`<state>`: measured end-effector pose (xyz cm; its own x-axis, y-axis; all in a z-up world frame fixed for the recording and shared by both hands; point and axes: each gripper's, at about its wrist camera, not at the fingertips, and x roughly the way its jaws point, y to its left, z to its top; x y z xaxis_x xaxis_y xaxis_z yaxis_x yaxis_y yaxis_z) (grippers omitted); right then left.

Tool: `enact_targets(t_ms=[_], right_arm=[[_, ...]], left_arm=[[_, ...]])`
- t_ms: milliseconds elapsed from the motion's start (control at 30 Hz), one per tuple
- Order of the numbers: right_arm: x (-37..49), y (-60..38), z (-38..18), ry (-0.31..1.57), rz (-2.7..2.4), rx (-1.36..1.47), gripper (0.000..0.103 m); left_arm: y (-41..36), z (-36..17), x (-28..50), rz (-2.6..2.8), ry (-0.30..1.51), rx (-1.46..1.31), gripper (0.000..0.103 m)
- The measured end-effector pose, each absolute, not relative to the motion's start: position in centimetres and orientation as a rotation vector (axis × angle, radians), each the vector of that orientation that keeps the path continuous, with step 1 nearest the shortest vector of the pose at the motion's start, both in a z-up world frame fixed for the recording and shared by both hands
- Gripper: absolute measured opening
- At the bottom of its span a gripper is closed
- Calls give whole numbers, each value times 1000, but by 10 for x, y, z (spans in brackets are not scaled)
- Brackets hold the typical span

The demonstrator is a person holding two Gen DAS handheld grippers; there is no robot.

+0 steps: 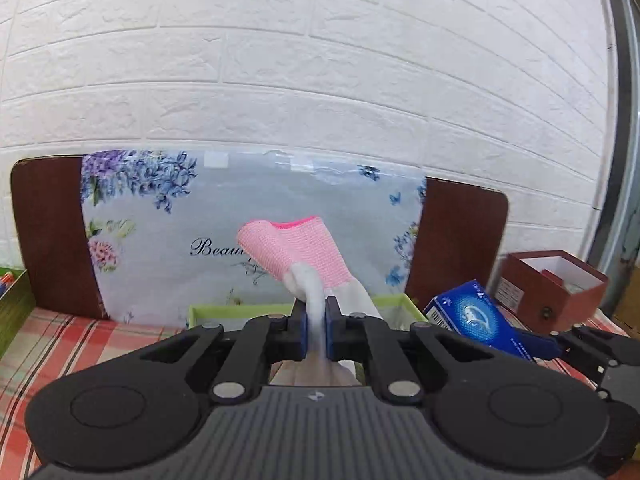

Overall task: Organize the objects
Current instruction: 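Carry blue box and glove into the lime-green box and open both tools, then withdraw both open tools from the box back toward the table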

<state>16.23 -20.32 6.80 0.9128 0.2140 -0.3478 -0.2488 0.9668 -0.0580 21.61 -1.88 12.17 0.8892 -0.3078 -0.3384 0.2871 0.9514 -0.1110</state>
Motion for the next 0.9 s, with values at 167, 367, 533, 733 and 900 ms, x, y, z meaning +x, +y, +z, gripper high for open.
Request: enact_targets(t_ms=[167, 367, 533, 733, 900], right_arm=[[215, -211, 60, 306, 178, -160, 55], [265, -215, 32, 352, 133, -198, 55], [288, -207, 9, 415, 159, -198, 69], [265, -203, 2, 342, 116, -280, 103], [235, -203, 23, 301, 91, -303, 103]], left_arm=[[-34, 104, 264, -271, 398, -50, 8], [-44, 77, 299, -266, 452, -36, 8], [-44, 52, 305, -248, 448, 20, 65], [-22, 54, 292, -193, 431, -31, 88], [-11, 81, 259, -210, 408, -82, 88]])
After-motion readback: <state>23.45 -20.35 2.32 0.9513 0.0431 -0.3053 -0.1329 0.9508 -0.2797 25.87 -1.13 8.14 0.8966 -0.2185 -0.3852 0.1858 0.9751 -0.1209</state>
